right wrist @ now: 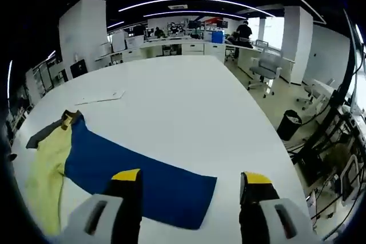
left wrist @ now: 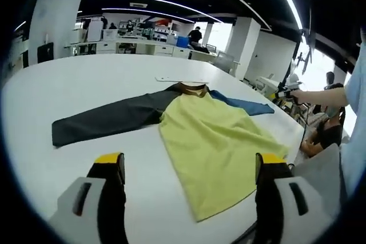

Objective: Fold the garment on the visible template until the final outline fits inside the template.

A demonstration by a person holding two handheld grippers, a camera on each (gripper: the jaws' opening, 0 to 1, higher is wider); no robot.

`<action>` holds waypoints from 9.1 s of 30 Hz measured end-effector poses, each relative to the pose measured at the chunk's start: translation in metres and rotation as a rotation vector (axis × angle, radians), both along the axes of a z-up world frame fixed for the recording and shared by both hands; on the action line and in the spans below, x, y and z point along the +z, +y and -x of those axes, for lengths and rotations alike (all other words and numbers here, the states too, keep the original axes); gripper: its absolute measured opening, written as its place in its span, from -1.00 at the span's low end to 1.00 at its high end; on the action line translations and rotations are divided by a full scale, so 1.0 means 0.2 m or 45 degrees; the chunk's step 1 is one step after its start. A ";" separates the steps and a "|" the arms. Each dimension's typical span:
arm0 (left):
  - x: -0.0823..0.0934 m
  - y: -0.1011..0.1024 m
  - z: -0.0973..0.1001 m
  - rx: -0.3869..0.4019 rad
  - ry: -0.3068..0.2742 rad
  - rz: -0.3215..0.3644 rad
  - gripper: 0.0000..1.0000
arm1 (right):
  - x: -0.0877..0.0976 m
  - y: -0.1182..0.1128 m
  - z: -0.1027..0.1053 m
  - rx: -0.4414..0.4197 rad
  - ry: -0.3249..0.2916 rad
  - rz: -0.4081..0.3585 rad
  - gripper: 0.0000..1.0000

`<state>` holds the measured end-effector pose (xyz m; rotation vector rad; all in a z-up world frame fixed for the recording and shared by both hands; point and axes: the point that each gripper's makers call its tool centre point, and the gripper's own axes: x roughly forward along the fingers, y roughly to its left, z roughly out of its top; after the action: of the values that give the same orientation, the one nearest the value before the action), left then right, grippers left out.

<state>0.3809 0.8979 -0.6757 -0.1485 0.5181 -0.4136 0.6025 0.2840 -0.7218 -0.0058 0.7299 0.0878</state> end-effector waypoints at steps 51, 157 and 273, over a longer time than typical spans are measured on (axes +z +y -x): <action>-0.06 0.05 -0.02 0.128 0.101 -0.035 0.69 | -0.17 -0.32 -0.05 -0.142 0.048 -0.070 -1.00; -0.45 -0.10 -1.47 -0.421 0.226 -0.326 -0.82 | -0.23 1.38 -0.46 1.315 0.302 -0.133 -1.00; 0.11 -0.15 -0.69 -0.506 -0.080 -0.202 0.59 | 0.29 0.48 0.12 0.694 -0.011 -0.057 0.37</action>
<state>0.5189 0.8681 -0.6540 0.1232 0.5168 -0.7599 0.5785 0.3797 -0.6629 -0.1629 0.7017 0.6244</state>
